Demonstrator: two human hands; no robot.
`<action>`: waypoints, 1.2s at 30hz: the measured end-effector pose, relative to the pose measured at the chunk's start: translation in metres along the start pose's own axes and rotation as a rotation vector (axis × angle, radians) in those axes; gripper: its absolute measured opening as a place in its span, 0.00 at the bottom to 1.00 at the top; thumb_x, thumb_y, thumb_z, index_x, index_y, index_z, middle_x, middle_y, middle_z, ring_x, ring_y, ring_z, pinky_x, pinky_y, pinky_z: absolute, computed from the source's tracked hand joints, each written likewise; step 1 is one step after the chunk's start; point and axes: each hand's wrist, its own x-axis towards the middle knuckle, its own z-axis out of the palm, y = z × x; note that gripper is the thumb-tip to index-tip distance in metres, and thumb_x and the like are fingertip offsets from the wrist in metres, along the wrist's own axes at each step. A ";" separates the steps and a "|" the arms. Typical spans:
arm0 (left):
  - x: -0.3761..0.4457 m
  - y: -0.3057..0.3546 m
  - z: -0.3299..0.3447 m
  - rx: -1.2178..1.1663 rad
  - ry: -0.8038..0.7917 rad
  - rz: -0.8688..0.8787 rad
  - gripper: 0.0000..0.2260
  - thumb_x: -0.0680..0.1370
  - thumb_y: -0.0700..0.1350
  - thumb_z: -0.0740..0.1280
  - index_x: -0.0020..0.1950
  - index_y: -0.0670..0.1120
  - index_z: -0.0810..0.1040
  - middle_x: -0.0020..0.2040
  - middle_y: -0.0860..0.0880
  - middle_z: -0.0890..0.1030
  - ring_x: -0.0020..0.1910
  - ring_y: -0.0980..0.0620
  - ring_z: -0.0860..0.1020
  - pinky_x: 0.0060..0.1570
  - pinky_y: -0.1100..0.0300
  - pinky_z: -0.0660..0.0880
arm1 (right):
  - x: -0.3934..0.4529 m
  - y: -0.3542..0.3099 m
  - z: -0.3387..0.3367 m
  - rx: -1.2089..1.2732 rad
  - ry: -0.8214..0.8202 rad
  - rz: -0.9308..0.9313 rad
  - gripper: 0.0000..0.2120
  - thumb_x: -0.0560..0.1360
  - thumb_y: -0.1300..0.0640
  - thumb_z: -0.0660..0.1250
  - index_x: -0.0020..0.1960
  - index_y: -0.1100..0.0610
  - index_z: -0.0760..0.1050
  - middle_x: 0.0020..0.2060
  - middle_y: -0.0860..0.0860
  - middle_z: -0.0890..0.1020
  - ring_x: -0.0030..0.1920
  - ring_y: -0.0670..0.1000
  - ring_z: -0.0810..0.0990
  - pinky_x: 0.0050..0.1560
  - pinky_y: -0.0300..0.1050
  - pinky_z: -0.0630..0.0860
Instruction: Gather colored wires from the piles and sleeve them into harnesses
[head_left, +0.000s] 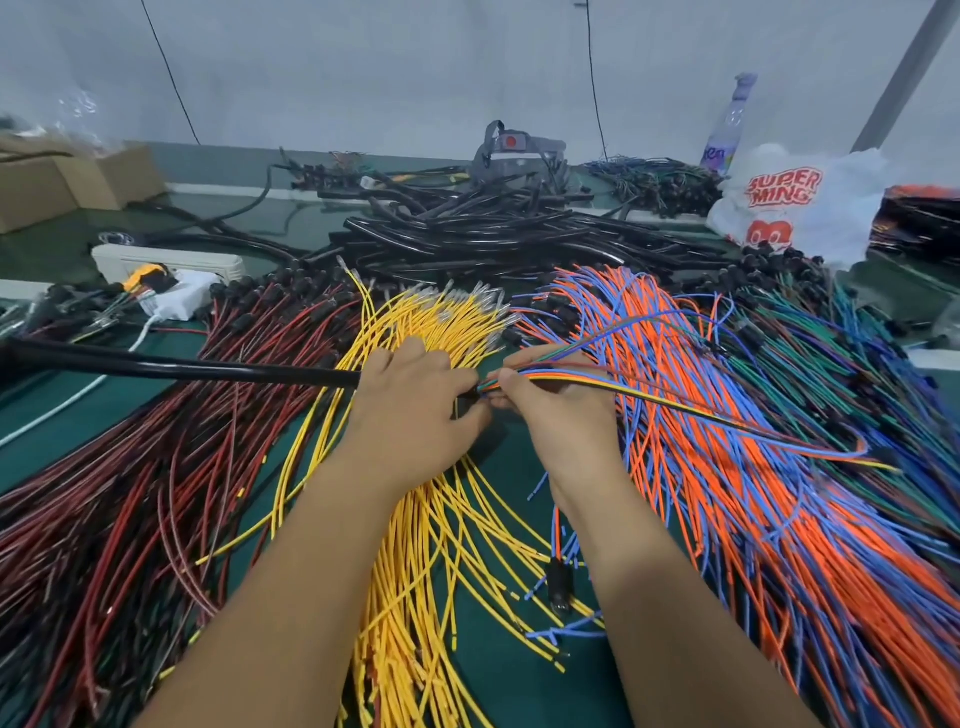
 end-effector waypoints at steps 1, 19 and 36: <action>0.000 0.000 0.000 -0.001 -0.009 -0.008 0.21 0.73 0.63 0.48 0.45 0.55 0.76 0.35 0.57 0.62 0.44 0.54 0.58 0.42 0.54 0.50 | 0.000 0.001 0.001 0.003 -0.001 0.000 0.09 0.72 0.68 0.70 0.42 0.54 0.80 0.36 0.53 0.85 0.35 0.51 0.85 0.39 0.40 0.81; -0.001 0.002 0.001 -0.183 -0.028 -0.026 0.10 0.79 0.56 0.58 0.44 0.52 0.63 0.39 0.54 0.68 0.44 0.51 0.64 0.41 0.53 0.62 | -0.002 -0.003 -0.001 0.097 -0.090 0.012 0.13 0.75 0.69 0.68 0.39 0.52 0.80 0.41 0.55 0.82 0.45 0.55 0.81 0.50 0.49 0.78; -0.003 0.000 -0.005 -0.291 -0.061 0.030 0.06 0.81 0.46 0.59 0.52 0.47 0.75 0.43 0.51 0.74 0.49 0.48 0.71 0.41 0.53 0.68 | -0.003 -0.006 0.002 0.008 -0.036 -0.023 0.11 0.73 0.66 0.71 0.36 0.53 0.80 0.33 0.52 0.83 0.34 0.49 0.82 0.37 0.39 0.77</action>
